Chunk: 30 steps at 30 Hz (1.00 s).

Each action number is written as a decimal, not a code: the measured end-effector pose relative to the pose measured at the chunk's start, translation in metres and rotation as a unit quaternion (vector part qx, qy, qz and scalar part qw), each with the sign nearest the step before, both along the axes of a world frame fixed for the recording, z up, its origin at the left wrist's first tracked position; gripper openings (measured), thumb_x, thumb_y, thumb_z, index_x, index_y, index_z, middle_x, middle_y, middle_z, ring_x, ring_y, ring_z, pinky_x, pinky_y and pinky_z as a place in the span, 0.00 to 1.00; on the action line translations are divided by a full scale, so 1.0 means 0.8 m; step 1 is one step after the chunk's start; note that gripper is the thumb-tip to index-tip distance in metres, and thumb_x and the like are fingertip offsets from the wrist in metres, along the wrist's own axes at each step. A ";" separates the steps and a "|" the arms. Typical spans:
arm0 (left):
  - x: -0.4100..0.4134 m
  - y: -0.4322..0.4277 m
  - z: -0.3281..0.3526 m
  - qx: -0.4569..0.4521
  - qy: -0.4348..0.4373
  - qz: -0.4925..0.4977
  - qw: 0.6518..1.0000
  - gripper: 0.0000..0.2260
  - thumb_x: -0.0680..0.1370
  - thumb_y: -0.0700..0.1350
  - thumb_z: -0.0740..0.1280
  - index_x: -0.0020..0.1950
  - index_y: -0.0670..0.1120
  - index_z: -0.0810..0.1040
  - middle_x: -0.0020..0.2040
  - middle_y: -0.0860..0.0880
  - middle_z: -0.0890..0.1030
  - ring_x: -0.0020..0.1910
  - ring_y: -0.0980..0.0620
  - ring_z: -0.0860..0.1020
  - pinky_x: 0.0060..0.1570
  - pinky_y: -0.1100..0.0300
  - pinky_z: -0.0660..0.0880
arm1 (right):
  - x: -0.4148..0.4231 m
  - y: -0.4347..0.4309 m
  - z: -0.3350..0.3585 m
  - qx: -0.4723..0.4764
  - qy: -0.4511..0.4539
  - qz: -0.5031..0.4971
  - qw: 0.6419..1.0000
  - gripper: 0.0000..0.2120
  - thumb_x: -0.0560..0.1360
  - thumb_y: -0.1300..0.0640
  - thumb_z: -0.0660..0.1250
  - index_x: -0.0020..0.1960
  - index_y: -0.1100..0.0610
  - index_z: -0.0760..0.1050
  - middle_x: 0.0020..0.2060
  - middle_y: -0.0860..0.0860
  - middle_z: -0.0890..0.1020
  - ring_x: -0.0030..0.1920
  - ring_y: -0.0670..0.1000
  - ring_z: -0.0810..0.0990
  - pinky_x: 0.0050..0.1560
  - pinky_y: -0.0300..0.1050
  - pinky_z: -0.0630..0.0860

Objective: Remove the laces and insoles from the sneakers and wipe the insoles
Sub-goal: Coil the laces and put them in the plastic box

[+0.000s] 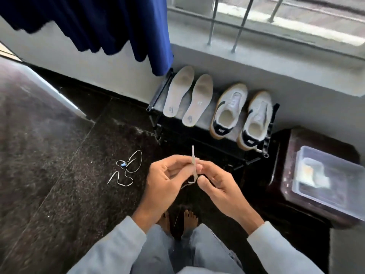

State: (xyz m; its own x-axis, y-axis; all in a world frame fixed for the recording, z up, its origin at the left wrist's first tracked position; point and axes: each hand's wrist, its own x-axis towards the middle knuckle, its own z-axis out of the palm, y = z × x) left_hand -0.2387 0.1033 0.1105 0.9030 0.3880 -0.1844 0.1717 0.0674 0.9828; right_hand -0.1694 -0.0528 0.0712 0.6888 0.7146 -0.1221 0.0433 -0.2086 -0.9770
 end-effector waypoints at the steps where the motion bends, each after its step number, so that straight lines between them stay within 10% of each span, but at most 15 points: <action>1: -0.004 -0.003 0.019 -0.009 -0.005 0.005 1.000 0.07 0.77 0.34 0.69 0.52 0.41 0.85 0.45 0.45 0.88 0.46 0.48 0.86 0.48 0.62 0.81 | -0.004 -0.003 0.013 0.007 0.005 -0.001 1.000 0.25 0.80 0.36 0.63 0.67 0.53 0.78 0.55 0.48 0.87 0.57 0.54 0.85 0.62 0.56 0.81; 5: -0.021 -0.003 0.075 -0.078 -0.001 0.042 0.996 0.10 0.80 0.33 0.63 0.58 0.37 0.82 0.50 0.41 0.87 0.52 0.47 0.85 0.54 0.59 0.81 | -0.008 -0.013 0.062 0.011 -0.064 -0.023 0.998 0.09 0.82 0.53 0.67 0.57 0.56 0.83 0.37 0.46 0.84 0.36 0.47 0.83 0.41 0.44 0.81; 11: -0.040 0.038 0.107 -0.250 0.114 0.038 0.961 0.22 0.85 0.54 0.53 0.64 0.40 0.78 0.57 0.40 0.85 0.59 0.43 0.83 0.61 0.49 0.78 | 0.011 -0.012 0.148 -0.054 -0.328 0.093 0.939 0.09 0.81 0.55 0.68 0.54 0.56 0.85 0.46 0.46 0.83 0.42 0.44 0.81 0.42 0.36 0.76; 15: -0.042 0.048 0.106 -0.137 0.113 0.050 0.983 0.20 0.84 0.54 0.55 0.62 0.43 0.80 0.58 0.45 0.85 0.60 0.48 0.82 0.62 0.49 0.78 | 0.015 0.000 0.199 -0.116 -0.408 0.183 0.887 0.05 0.80 0.58 0.69 0.54 0.52 0.84 0.48 0.46 0.82 0.46 0.46 0.81 0.44 0.43 0.80; 23: -0.042 0.054 0.143 -0.137 0.110 -0.170 0.970 0.28 0.84 0.56 0.49 0.61 0.38 0.81 0.54 0.39 0.85 0.56 0.44 0.84 0.61 0.53 0.79 | 0.009 0.039 0.244 -0.211 -0.401 0.220 0.864 0.05 0.82 0.59 0.65 0.54 0.52 0.79 0.45 0.45 0.77 0.43 0.47 0.76 0.43 0.52 0.79; 30: -0.043 0.073 0.152 -0.141 0.095 -0.267 0.948 0.26 0.78 0.53 0.57 0.60 0.32 0.78 0.46 0.37 0.83 0.41 0.52 0.84 0.48 0.60 0.81 | 0.008 0.061 0.264 -0.255 -0.337 0.193 0.886 0.07 0.84 0.57 0.65 0.58 0.52 0.82 0.46 0.39 0.75 0.45 0.40 0.72 0.45 0.33 0.70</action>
